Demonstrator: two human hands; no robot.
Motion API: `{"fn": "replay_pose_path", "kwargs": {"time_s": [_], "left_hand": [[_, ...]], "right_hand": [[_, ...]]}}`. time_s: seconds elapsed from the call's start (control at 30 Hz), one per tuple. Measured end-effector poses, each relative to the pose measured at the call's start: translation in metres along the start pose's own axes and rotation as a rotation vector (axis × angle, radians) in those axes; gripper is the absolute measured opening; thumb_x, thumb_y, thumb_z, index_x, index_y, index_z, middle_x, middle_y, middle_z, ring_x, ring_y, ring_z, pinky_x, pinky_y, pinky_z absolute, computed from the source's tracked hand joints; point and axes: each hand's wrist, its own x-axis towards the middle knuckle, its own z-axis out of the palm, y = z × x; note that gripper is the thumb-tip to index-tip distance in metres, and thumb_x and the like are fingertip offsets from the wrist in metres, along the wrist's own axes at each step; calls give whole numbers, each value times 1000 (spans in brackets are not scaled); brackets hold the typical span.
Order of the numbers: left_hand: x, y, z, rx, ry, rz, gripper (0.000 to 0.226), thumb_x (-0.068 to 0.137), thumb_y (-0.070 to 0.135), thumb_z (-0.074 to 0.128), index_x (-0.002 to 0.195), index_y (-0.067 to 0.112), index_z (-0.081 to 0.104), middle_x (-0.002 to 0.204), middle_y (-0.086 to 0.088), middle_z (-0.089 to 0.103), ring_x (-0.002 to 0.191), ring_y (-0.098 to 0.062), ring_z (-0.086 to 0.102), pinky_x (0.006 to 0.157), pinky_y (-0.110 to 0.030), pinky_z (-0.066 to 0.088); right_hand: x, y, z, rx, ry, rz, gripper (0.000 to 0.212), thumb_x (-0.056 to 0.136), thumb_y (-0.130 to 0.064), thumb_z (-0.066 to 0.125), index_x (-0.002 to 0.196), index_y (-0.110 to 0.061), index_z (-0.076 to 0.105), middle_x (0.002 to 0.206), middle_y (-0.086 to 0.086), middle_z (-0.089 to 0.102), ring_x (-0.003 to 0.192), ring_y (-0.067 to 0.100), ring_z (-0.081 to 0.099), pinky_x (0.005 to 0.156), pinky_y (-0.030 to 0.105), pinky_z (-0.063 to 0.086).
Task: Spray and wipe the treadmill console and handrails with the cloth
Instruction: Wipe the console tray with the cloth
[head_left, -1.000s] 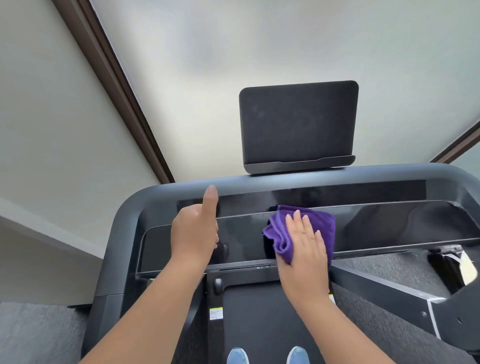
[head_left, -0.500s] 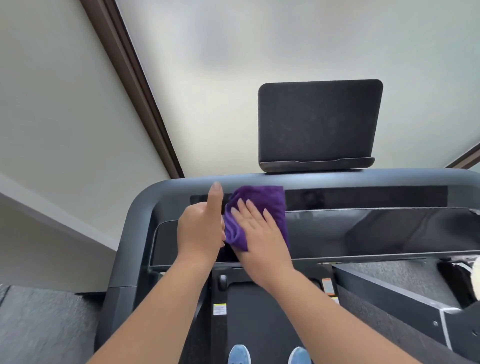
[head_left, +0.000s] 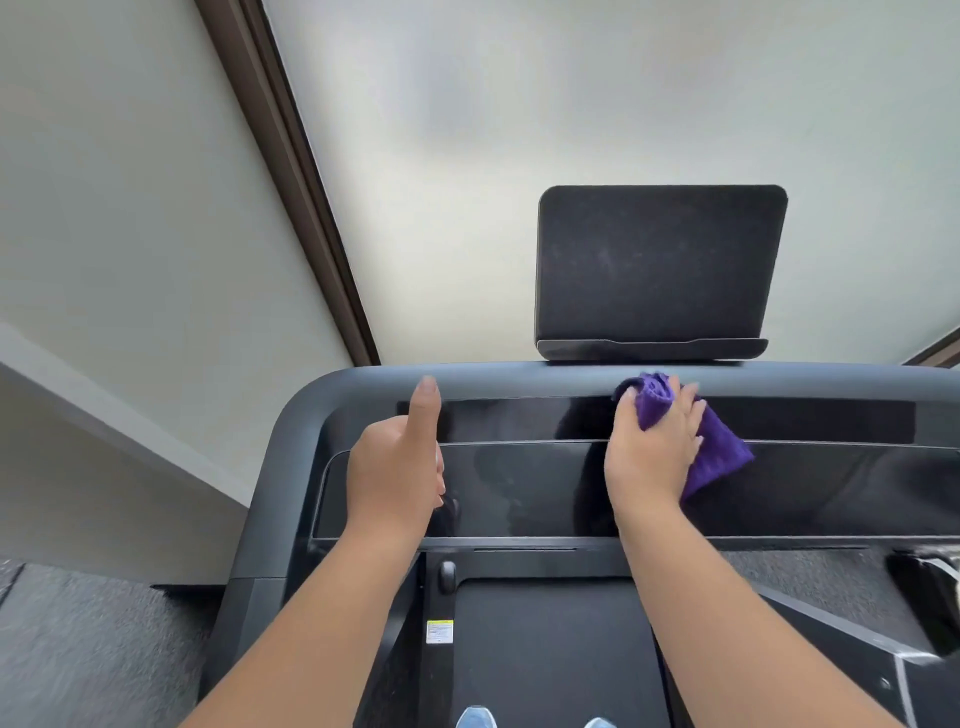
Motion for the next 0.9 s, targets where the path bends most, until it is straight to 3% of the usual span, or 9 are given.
{"fn": "replay_pose_path", "kwargs": {"time_s": [0.07, 0.17, 0.23, 0.33, 0.43, 0.57, 0.63, 0.73, 0.9], "left_hand": [[-2, -4, -3, -8, 6, -4, 76, 103, 67, 43, 59, 5, 47, 49, -8, 50, 47, -22, 51, 63, -36, 51], [-2, -7, -5, -7, 4, -12, 78, 96, 74, 41, 58, 6, 49, 48, -6, 52, 43, -20, 51, 66, -39, 54], [-1, -7, -4, 8, 0, -15, 83, 90, 79, 38, 59, 4, 51, 48, -6, 54, 43, -19, 52, 66, -42, 57], [-1, -7, -1, 33, -16, -9, 94, 81, 85, 33, 61, -5, 51, 50, -11, 57, 49, -24, 57, 71, -49, 60], [-4, -8, -2, 83, -17, -20, 85, 89, 80, 36, 55, 4, 50, 47, -8, 59, 48, -25, 58, 70, -45, 58], [-1, -5, -14, 93, -13, -121, 77, 100, 71, 44, 58, 7, 47, 50, -8, 55, 47, -26, 53, 61, -35, 51], [6, 1, -24, 125, 7, -132, 79, 98, 74, 43, 57, 7, 49, 50, -8, 57, 47, -27, 56, 64, -40, 55], [14, 14, -33, 212, 17, -98, 80, 97, 75, 40, 59, 6, 52, 48, -6, 59, 47, -28, 60, 73, -47, 62], [18, 19, -35, 262, 20, -63, 77, 94, 72, 38, 59, 6, 52, 50, -8, 57, 49, -30, 57, 78, -58, 65]], "right_hand": [[-1, -26, 19, 14, -23, -64, 65, 107, -41, 48, 163, -13, 28, 175, 7, 14, 162, 24, 3, 129, 50, 5], [-40, -41, 46, -122, -251, -384, 69, 107, -42, 46, 166, -15, 20, 175, 1, 8, 162, 18, -2, 129, 42, -2], [-76, -27, 51, -239, -436, -600, 71, 106, -40, 46, 167, -18, 17, 175, -2, 5, 162, 16, -3, 131, 40, -4], [-111, 12, 40, -381, -481, -847, 76, 93, -43, 40, 165, -22, 28, 173, -5, 15, 161, 12, 9, 128, 38, 1], [-112, 39, 21, -352, -465, -847, 73, 90, -42, 51, 160, -25, 40, 170, -10, 26, 159, 9, 17, 127, 37, 7], [-84, 64, -3, -381, -203, -700, 75, 85, -30, 70, 155, -17, 48, 165, -3, 40, 156, 17, 30, 127, 39, 14], [-70, 67, -7, -407, -79, -614, 70, 87, -28, 72, 153, -13, 51, 161, 3, 46, 152, 23, 38, 125, 43, 19], [-67, 66, -5, -514, -30, -600, 71, 88, -36, 63, 153, -11, 51, 161, 7, 47, 151, 28, 41, 123, 47, 23], [-66, 68, -7, -599, -69, -632, 89, 77, -30, 88, 154, -9, 48, 161, 9, 46, 150, 30, 41, 123, 48, 24]]}}
